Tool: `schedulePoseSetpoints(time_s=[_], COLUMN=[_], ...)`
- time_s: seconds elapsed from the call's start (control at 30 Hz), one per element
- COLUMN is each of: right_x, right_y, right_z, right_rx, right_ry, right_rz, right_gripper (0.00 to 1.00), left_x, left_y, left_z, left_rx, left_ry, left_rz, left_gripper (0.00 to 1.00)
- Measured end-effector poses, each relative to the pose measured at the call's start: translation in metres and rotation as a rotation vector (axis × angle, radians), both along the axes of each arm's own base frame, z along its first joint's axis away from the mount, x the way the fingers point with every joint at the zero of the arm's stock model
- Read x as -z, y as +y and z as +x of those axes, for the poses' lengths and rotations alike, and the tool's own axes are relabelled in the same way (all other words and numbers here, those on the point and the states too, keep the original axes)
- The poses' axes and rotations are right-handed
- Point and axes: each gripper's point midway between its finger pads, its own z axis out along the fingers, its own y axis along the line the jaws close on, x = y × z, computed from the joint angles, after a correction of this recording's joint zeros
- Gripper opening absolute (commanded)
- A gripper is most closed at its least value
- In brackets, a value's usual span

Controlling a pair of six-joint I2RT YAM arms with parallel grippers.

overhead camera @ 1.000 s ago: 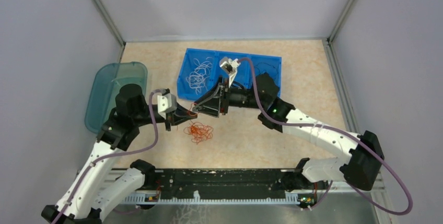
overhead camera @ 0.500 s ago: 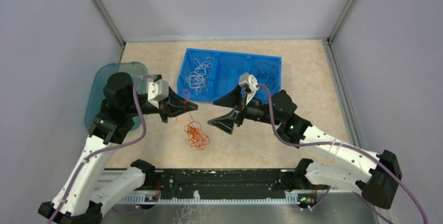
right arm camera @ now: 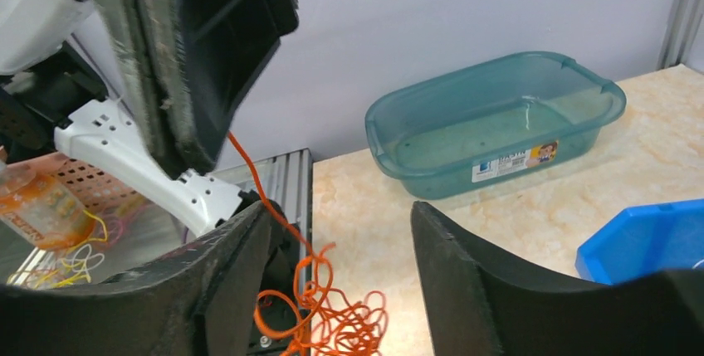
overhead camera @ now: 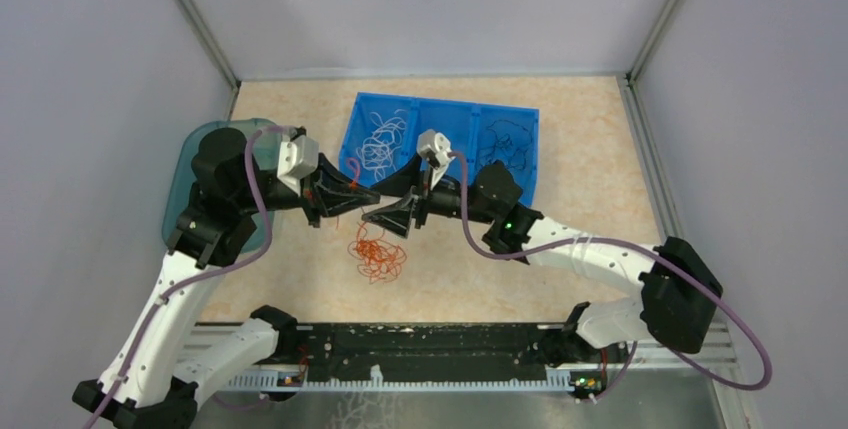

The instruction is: Untangle the cables

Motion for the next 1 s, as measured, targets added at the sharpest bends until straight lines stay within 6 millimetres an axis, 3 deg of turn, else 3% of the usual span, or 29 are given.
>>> schedulePoseSetpoints(time_s=[0.2,0.37,0.6,0.87,1.0], right_x=[0.004,0.021,0.028,0.021,0.041], right_y=[0.016,0.029,0.025,0.028,0.033], right_z=[0.008,0.01,0.02,0.025,0.028], right_rx=[0.044,0.082,0.153,0.168,0.17], right_ry=[-0.023,-0.034,-0.041,-0.056,-0.027], right_rz=[0.035,0.01,0.017,0.032,0.013], right_gripper=[0.55,0.55,0.52,0.53,0.53], left_x=[-0.014,-0.027,-0.029,-0.033,-0.04], left_y=[-0.003,-0.004,-0.003,-0.004,-0.004], left_z=[0.004,0.003,0.003,0.003,0.002], left_rx=[0.007,0.008,0.008,0.009,0.01], left_ry=[-0.002,-0.015,-0.021,-0.025,-0.035], left_rz=[-0.013,-0.034,-0.038,-0.048,-0.062], left_gripper=[0.01,0.01,0.01,0.01,0.01])
